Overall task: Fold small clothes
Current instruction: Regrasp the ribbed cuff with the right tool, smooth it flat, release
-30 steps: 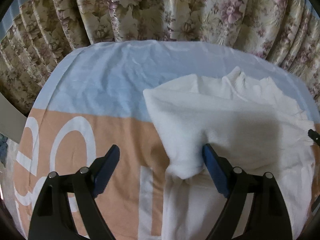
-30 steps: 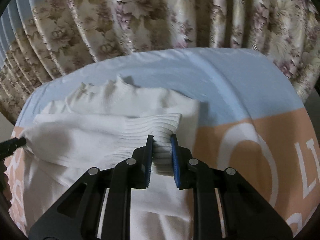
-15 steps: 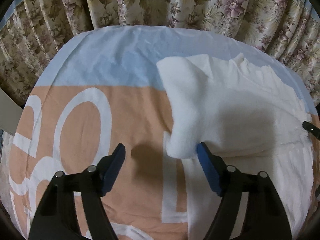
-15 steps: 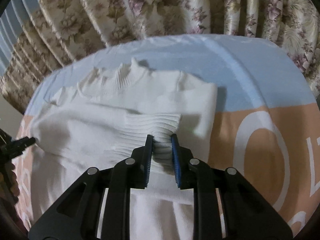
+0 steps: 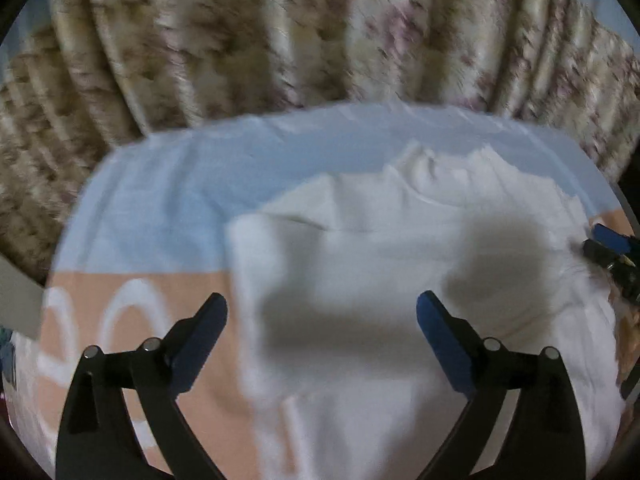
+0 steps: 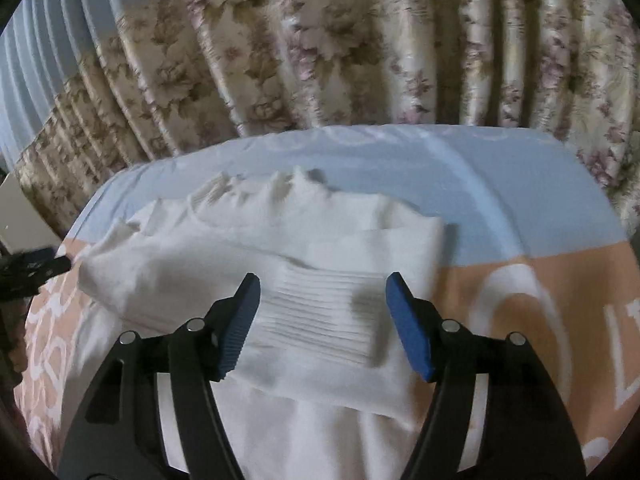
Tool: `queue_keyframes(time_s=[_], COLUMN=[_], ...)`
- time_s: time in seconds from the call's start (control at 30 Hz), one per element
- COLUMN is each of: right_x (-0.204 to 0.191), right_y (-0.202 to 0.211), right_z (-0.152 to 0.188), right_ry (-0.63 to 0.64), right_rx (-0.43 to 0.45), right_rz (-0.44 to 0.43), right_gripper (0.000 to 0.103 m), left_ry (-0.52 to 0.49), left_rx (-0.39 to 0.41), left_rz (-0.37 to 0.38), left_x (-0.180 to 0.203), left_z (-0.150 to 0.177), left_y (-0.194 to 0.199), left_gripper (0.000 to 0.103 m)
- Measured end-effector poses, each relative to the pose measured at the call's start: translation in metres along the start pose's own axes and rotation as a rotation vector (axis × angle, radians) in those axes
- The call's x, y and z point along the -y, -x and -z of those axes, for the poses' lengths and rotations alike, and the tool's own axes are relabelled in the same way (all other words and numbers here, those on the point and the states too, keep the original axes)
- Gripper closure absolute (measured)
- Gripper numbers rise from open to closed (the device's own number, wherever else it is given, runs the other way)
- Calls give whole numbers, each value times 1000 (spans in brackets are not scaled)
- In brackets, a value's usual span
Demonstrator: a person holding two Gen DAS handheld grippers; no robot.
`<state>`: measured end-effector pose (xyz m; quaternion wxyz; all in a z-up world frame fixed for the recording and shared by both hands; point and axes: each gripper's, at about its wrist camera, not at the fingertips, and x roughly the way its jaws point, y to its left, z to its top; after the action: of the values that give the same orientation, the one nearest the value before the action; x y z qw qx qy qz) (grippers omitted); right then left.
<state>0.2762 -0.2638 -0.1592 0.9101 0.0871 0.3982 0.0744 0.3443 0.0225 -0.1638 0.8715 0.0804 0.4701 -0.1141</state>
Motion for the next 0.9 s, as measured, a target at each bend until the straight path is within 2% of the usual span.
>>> queue_keyframes(time_s=[0.03, 0.1, 0.23, 0.33, 0.43, 0.53, 0.7, 0.8, 0.9], right_x=[-7, -16, 7, 32, 34, 27, 31, 40, 44], right_y=[-6, -19, -10, -16, -22, -21, -3, -11, -21], right_z=[1, 1, -2, 1, 6, 8, -7, -13, -6], right_ry=[27, 64, -29, -107, -124, -96, -74, -67, -58], right_rx=[-12, -55, -25, -79, -100, -73, 44, 5, -44], right_rz=[7, 78, 123, 95, 68, 62, 91, 103, 119], right_gripper=[38, 41, 40, 47, 75, 85, 87, 86, 82], left_ry=[-9, -32, -28, -19, -8, 11, 28, 0, -17], left_rx=[-14, -25, -15, -5, -1, 7, 28, 33, 27], left_rz=[-4, -39, -61, -68, -75, -64, -36, -54, -79], left_x=[3, 11, 12, 11, 12, 10, 11, 18, 21], left_z=[-1, -3, -1, 1, 0, -2, -4, -2, 0], left_y=[-9, -26, -35, -34, -32, -28, -16, -16, -16], left_gripper=[7, 7, 7, 7, 7, 7, 7, 7, 7])
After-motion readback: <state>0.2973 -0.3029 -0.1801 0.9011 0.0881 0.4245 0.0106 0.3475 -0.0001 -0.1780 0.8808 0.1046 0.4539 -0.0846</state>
